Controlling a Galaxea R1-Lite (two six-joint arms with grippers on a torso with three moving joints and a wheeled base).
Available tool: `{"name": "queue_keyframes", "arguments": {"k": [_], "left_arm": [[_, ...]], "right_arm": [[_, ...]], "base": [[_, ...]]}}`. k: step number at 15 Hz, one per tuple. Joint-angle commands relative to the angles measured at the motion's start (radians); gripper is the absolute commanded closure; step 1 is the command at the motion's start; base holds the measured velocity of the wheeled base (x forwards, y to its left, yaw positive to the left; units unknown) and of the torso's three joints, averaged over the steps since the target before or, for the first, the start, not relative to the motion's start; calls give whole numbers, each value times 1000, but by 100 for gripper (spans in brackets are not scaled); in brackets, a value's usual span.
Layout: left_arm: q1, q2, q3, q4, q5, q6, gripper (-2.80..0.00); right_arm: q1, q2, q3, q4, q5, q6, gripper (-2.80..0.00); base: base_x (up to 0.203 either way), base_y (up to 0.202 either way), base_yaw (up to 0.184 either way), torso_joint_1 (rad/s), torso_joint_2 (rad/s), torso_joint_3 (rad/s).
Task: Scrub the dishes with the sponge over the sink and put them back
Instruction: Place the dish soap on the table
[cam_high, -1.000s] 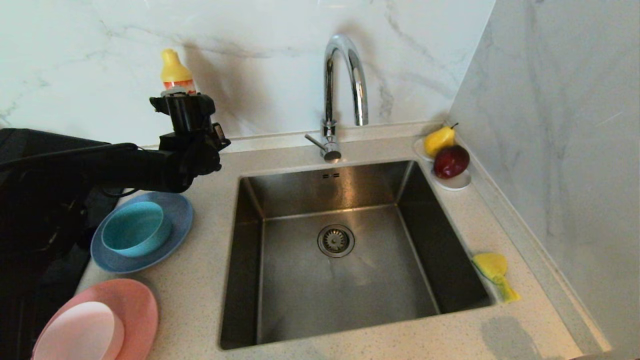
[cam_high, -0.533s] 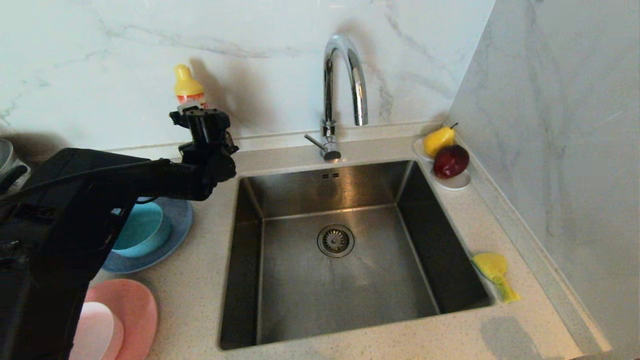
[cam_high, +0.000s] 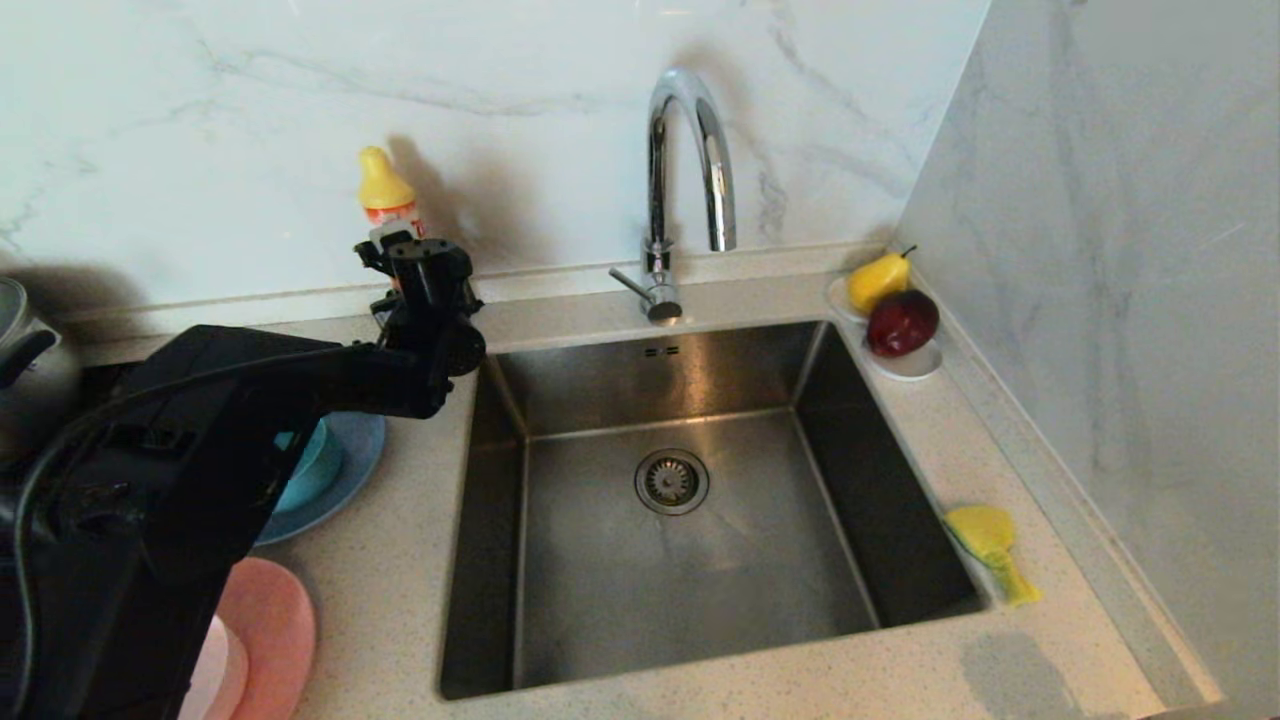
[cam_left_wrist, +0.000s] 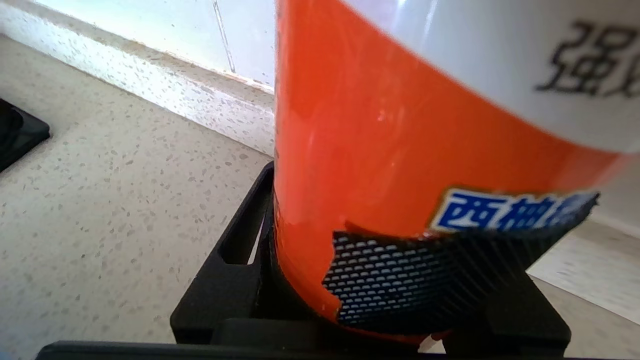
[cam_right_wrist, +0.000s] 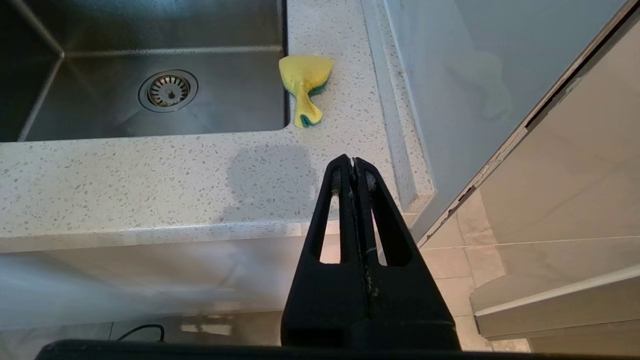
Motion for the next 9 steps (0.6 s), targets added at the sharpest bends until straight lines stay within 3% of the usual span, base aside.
{"name": "queue_keyframes", "arguments": {"k": [1, 4, 9], "left_arm": [[4, 36, -8, -76, 4, 34, 0], [8, 48, -9, -139, 4, 65, 0], [8, 66, -10, -142, 7, 47, 0]], "right_arm": [[0, 0, 0, -1, 0, 0, 0], [0, 0, 0, -1, 0, 0, 0], [0, 0, 0, 1, 0, 0, 0]], "base": [[0, 0, 0, 0, 0, 0], [0, 0, 0, 0, 0, 0], [0, 0, 0, 0, 0, 0]]}}
